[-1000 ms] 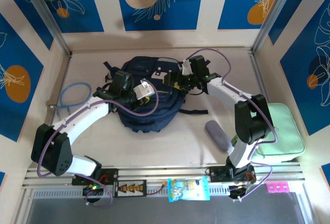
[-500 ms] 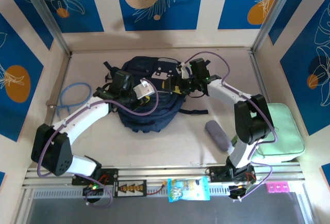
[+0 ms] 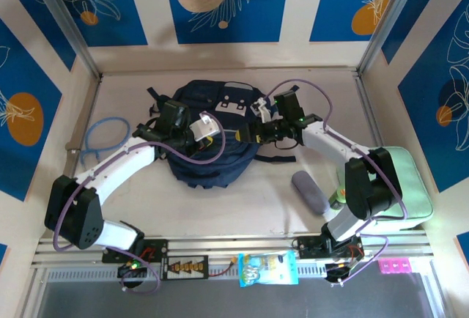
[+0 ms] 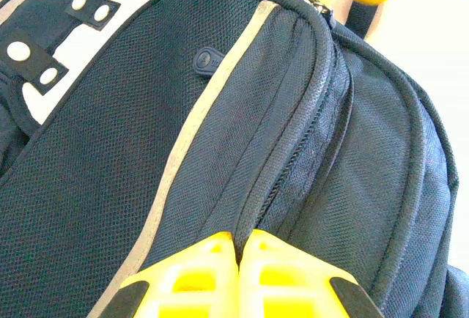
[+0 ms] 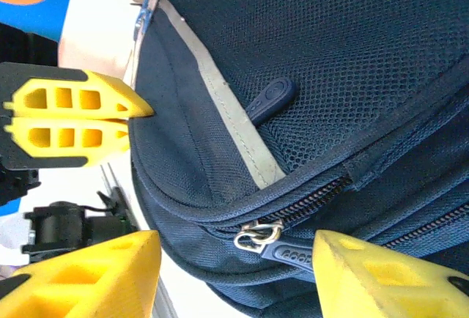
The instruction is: Pack the student bag
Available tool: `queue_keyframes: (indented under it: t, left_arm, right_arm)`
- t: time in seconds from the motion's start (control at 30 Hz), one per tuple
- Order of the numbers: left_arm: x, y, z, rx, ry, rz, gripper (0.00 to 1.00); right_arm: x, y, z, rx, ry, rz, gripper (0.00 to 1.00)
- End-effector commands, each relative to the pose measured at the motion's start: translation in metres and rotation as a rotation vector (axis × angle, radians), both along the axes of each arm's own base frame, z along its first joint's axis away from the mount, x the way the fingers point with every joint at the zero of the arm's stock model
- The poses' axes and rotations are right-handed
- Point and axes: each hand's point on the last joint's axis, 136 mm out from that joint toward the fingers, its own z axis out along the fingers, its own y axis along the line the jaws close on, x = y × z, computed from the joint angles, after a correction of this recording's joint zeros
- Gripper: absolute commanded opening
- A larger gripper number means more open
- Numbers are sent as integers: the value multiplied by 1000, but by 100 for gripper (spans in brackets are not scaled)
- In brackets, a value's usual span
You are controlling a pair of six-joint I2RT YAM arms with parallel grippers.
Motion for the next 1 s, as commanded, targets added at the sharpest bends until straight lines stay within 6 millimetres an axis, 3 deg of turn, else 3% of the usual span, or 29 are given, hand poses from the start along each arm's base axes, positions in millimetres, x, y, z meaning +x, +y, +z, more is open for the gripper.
queue_keyframes:
  t: [0.0, 0.4, 0.73, 0.97]
  left_arm:
    - [1, -3, 4, -6, 4, -11, 2]
    - [1, -3, 3, 0, 10, -16, 2]
    - [2, -3, 4, 1, 10, -10, 2]
    - [2, -1, 3, 10, 11, 0, 2]
  right_arm:
    - [-5, 3, -13, -84, -33, 28, 56]
    - [4, -1, -32, -281, -239, 33, 64]
    - [-5, -3, -34, -290, -293, 106, 52]
    - [-12, -9, -25, -237, -318, 109, 61]
